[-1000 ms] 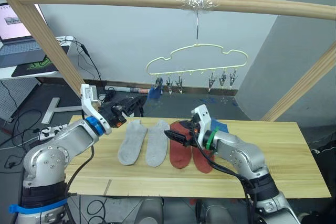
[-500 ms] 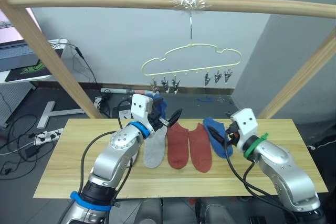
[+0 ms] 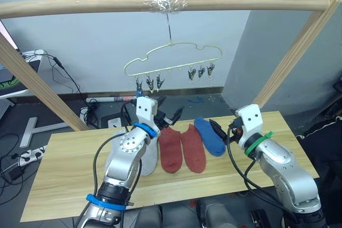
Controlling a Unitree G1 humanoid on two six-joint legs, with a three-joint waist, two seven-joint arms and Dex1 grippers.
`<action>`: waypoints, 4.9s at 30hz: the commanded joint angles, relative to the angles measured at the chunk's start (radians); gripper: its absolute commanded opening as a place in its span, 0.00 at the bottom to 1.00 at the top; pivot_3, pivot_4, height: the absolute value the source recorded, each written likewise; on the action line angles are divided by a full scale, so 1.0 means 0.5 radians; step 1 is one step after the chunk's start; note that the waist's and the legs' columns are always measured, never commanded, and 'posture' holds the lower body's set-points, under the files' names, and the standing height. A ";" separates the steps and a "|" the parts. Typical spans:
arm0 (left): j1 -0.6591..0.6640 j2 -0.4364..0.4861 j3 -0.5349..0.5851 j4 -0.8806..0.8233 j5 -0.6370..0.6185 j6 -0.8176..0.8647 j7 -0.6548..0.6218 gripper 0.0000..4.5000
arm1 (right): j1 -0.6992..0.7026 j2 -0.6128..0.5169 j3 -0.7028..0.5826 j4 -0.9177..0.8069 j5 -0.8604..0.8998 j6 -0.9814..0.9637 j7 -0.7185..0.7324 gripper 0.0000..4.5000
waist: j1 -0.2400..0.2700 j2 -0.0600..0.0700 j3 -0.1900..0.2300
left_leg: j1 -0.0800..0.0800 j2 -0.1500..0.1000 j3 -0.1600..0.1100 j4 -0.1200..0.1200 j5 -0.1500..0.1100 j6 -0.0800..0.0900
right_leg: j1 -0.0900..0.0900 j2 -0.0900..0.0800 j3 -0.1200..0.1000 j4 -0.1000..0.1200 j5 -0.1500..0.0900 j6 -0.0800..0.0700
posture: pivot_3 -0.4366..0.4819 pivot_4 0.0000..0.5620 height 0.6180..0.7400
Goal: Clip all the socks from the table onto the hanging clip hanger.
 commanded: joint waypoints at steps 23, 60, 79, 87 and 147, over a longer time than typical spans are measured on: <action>-0.402 -0.231 0.217 0.537 0.343 -0.265 0.538 0.66 | -0.344 -0.023 0.068 -0.162 0.195 0.158 0.198 1.00 | 0.064 -0.001 0.005 | -0.001 -0.001 -0.003 0.001 0.000 0.000 | 0.003 0.000 -0.003 -0.002 0.000 0.000 | 0.57 0.31 1.00; -0.506 -0.285 0.216 0.602 0.485 -0.363 0.671 0.54 | -0.387 -0.028 0.018 -0.215 0.272 0.238 0.152 1.00 | 0.059 0.000 0.007 | -0.001 -0.001 -0.004 0.000 0.000 0.000 | 0.003 0.000 -0.004 -0.001 0.000 0.000 | 0.56 0.30 1.00; -0.503 -0.326 0.219 0.552 0.481 -0.349 0.709 0.54 | -0.390 -0.029 0.008 -0.212 0.273 0.242 0.153 1.00 | 0.058 0.000 0.007 | -0.001 -0.001 -0.004 0.000 0.000 0.000 | 0.003 0.000 -0.004 -0.001 0.000 0.000 | 0.55 0.30 1.00; -0.505 -0.333 0.219 0.561 0.465 -0.362 0.692 0.35 | -0.389 -0.026 0.009 -0.212 0.274 0.241 0.152 1.00 | 0.059 0.000 0.007 | -0.001 -0.001 -0.004 0.000 0.000 0.000 | 0.003 0.000 -0.004 -0.001 0.000 0.000 | 0.55 0.30 1.00; -0.364 -0.229 0.261 0.332 0.406 -0.042 0.452 0.04 | -0.011 0.151 -0.007 1.748 -0.383 -0.592 0.026 0.01 | 0.082 0.004 0.008 | 0.013 -0.001 -0.003 -0.001 0.000 0.000 | 0.013 0.000 -0.002 0.000 0.000 0.000 | 0.63 0.31 1.00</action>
